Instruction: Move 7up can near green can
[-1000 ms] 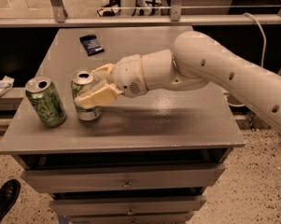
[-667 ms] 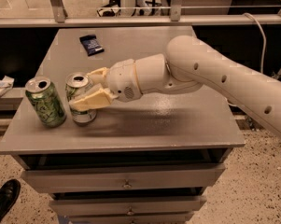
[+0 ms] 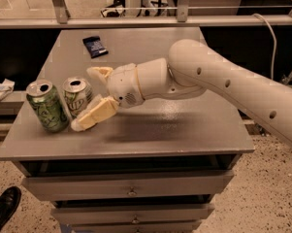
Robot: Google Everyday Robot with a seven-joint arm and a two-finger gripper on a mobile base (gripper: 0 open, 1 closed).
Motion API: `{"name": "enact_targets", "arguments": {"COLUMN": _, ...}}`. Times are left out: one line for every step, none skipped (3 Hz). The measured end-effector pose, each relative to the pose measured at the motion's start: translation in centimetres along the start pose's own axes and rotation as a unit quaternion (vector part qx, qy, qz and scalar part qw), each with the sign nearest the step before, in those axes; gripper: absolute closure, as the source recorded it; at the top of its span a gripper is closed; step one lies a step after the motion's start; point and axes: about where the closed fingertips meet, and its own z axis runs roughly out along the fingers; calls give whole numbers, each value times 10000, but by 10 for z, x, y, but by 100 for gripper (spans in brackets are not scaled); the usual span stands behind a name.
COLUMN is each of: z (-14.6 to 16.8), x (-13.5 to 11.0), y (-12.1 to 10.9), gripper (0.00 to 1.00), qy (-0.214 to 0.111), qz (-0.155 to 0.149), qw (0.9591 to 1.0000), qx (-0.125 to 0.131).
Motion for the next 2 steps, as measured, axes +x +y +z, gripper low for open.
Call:
{"name": "enact_targets", "arguments": {"z": -29, "x": -1, "y": -16, "gripper": 0, "qy": 18, "qz": -239, "qw": 9997, "qx": 83}}
{"name": "enact_targets", "arguments": {"z": -91, "x": -11, "y": -45, "gripper": 0, "qy": 209, "qz": -615, "qw": 9970, "qx": 424}}
